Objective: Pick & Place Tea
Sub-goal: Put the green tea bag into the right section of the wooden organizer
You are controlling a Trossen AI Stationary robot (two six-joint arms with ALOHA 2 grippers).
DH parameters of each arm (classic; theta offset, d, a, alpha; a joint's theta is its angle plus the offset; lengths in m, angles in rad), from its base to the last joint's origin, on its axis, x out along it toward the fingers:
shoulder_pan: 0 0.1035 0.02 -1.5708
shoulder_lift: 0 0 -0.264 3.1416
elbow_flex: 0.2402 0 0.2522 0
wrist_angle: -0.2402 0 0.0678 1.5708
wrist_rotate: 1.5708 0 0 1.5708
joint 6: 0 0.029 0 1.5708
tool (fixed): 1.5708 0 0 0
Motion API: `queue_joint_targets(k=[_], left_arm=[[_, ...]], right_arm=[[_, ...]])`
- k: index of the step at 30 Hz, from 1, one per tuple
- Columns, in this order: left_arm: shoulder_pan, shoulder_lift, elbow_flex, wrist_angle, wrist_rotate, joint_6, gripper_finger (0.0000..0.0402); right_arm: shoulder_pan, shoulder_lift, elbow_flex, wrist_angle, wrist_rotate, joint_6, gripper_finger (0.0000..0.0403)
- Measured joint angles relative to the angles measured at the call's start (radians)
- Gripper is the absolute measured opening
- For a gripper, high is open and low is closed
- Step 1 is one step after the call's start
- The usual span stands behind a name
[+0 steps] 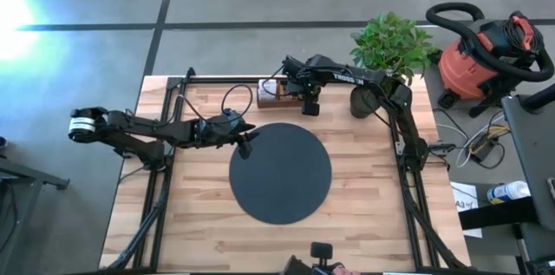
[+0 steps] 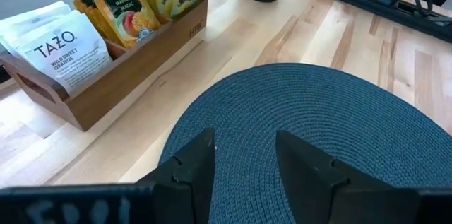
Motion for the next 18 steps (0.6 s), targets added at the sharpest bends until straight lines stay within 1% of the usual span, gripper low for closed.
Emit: queue_joint_targets(k=[8, 14, 18], left_arm=[[0.000, 0.000, 0.000, -0.001, 0.000, 0.000, 0.0145], [0.000, 0.000, 0.000, -0.001, 0.000, 0.001, 0.0145], [0.000, 0.000, 0.001, -0.001, 0.000, 0.001, 0.0145]], right_arm=[[0.002, 0.005, 0.000, 0.004, 0.001, 0.000, 0.0008], [0.002, 0.003, 0.000, 0.004, 0.001, 0.067, 0.0009], [0.002, 0.003, 0.000, 0.003, 0.001, 0.071, 0.0009]])
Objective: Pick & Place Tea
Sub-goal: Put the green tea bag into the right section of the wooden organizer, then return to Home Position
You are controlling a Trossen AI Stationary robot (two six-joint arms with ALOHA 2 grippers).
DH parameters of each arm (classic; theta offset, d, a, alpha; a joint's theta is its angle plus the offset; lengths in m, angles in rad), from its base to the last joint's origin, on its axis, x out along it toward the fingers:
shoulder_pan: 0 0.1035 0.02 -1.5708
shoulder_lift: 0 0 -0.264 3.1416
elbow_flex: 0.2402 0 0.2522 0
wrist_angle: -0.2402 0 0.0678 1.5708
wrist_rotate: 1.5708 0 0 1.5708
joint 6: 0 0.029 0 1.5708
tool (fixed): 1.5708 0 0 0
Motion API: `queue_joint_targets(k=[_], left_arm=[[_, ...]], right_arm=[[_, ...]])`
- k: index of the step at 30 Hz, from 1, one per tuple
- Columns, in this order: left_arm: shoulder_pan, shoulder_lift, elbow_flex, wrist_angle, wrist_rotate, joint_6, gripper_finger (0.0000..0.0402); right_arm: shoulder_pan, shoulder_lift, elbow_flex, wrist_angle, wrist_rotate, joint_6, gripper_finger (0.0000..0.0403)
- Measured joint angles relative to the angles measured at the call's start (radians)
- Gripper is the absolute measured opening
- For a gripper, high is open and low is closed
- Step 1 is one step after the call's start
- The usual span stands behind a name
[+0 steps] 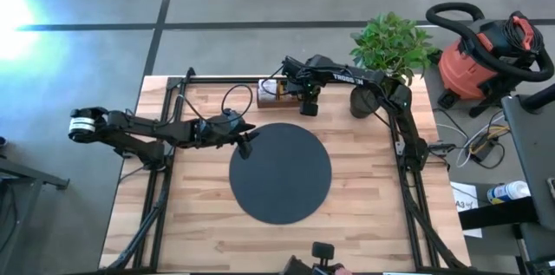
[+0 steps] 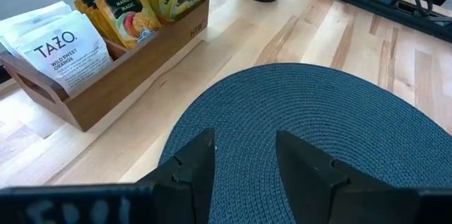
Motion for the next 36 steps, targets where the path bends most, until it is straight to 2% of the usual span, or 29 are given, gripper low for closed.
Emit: queue_joint_targets(k=[6, 13, 15, 19, 21, 28, 36], left_arm=[[0.000, 0.000, 0.000, 0.000, 0.000, 0.000, 0.0145], [0.000, 0.000, 0.000, 0.000, 0.000, 0.000, 0.0145], [0.000, 0.000, 0.000, 0.000, 0.000, 0.000, 0.0145], [0.000, 0.000, 0.000, 0.000, 0.000, 0.000, 0.0145], [0.000, 0.000, 0.000, 0.000, 0.000, 0.000, 0.0145], [0.000, 0.000, 0.000, 0.004, -0.001, 0.000, 0.0145], [0.000, 0.000, 0.000, 0.009, -0.017, -0.002, 0.0145]], right_arm=[[0.000, 0.000, 0.000, 0.004, 0.000, -0.006, 0.0038], [0.000, -0.002, 0.000, 0.005, 0.003, 0.023, 0.0118], [0.003, -0.007, 0.000, 0.007, 0.036, 0.023, 0.0142], [0.018, -0.029, 0.000, 0.007, 0.175, 0.016, 0.0172], [0.027, -0.052, 0.000, 0.010, 0.217, 0.011, 0.0177], [0.091, -0.154, 0.061, 0.065, 0.172, 0.034, 0.0169], [0.183, -0.292, 0.131, 0.051, 0.035, 0.295, 0.0166]])
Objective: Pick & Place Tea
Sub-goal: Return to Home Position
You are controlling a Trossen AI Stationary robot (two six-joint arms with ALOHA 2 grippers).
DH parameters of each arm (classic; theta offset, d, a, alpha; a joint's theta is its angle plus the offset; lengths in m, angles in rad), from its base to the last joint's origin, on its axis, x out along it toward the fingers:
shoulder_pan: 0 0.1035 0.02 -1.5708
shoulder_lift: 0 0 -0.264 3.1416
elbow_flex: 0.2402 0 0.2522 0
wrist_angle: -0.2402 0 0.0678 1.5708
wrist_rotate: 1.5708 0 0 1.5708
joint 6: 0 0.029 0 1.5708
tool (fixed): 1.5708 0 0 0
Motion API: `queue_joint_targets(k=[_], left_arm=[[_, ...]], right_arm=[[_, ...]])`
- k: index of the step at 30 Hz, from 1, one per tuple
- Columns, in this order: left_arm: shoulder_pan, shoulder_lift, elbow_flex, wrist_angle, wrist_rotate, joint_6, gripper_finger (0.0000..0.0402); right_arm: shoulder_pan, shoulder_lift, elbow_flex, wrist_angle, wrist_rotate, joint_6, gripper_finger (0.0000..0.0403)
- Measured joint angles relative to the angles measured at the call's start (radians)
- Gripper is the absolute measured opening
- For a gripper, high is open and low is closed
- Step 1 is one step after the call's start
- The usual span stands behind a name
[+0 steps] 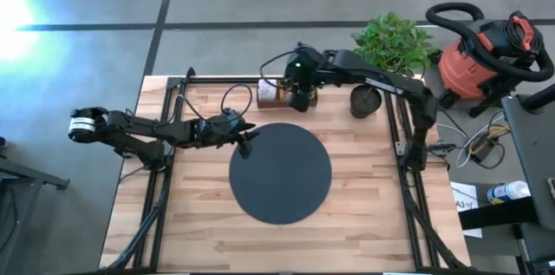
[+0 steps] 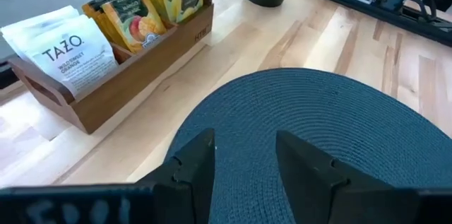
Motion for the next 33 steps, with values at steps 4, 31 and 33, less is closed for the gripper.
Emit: queue_joint_targets(k=[4, 31, 33], left_arm=[[0.000, 0.000, 0.000, 0.000, -0.001, -0.069, 0.0145], [0.000, -0.060, 0.018, 0.088, 0.177, -0.388, 0.0145], [0.000, -0.060, 0.018, 0.087, 0.176, -0.408, 0.0145]], right_arm=[[0.062, -0.096, -0.011, -0.001, -0.074, 0.104, 0.0164], [0.459, -1.048, -0.833, -0.072, 0.074, 0.829, 0.0166], [0.477, -1.121, -0.915, 0.007, 0.044, 0.821, 0.0166]])
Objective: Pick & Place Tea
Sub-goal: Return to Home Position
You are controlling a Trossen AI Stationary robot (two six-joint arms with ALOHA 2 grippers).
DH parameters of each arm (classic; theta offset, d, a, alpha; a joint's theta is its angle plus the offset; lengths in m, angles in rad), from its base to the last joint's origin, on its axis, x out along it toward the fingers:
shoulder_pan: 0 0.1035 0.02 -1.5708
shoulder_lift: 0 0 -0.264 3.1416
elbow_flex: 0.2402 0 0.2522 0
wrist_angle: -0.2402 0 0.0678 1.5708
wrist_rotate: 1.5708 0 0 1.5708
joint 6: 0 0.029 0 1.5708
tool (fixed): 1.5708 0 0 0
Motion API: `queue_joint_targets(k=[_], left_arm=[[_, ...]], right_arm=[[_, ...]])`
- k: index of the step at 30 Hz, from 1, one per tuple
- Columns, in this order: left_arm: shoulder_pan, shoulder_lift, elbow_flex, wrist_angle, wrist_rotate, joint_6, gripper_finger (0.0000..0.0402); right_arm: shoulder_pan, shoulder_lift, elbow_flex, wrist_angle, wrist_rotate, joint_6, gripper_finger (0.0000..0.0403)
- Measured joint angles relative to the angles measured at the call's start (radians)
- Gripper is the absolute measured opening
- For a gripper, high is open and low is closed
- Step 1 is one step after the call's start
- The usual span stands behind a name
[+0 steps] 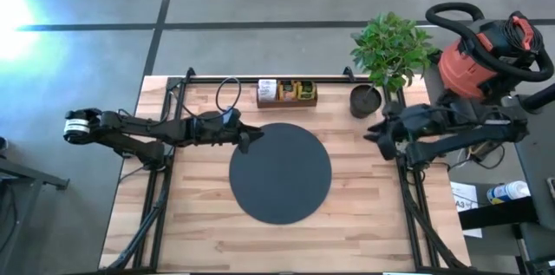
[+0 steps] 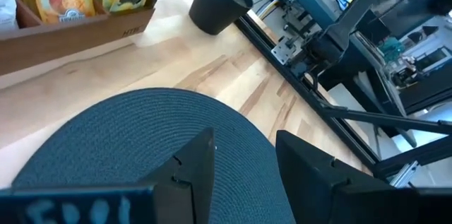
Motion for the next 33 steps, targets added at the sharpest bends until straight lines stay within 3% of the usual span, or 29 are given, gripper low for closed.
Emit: queue_joint_targets(k=[5, 12, 22, 26, 33], left_arm=[[0.000, 0.000, 0.000, -0.003, 0.000, -0.007, 0.0145], [0.000, 0.000, 0.000, -0.004, 0.000, -0.006, 0.0145], [0.000, 0.000, -0.001, -0.004, 0.000, -0.006, 0.0145], [0.000, 0.000, -0.001, -0.004, 0.000, -0.006, 0.0145], [0.000, 0.000, -0.002, -0.010, -0.001, -0.005, 0.0145]], right_arm=[[0.022, -0.174, -0.215, 0.259, -0.059, -0.115, 0.0166], [0.022, -0.410, -0.488, 0.500, -0.090, -0.122, 0.0166], [0.021, -0.680, -0.731, 0.809, -0.116, -0.209, 0.0166], [0.021, -0.751, -0.808, 0.942, -0.116, -0.276, 0.0166], [0.021, -0.737, -0.868, 1.047, -0.111, -0.305, 0.0166]])
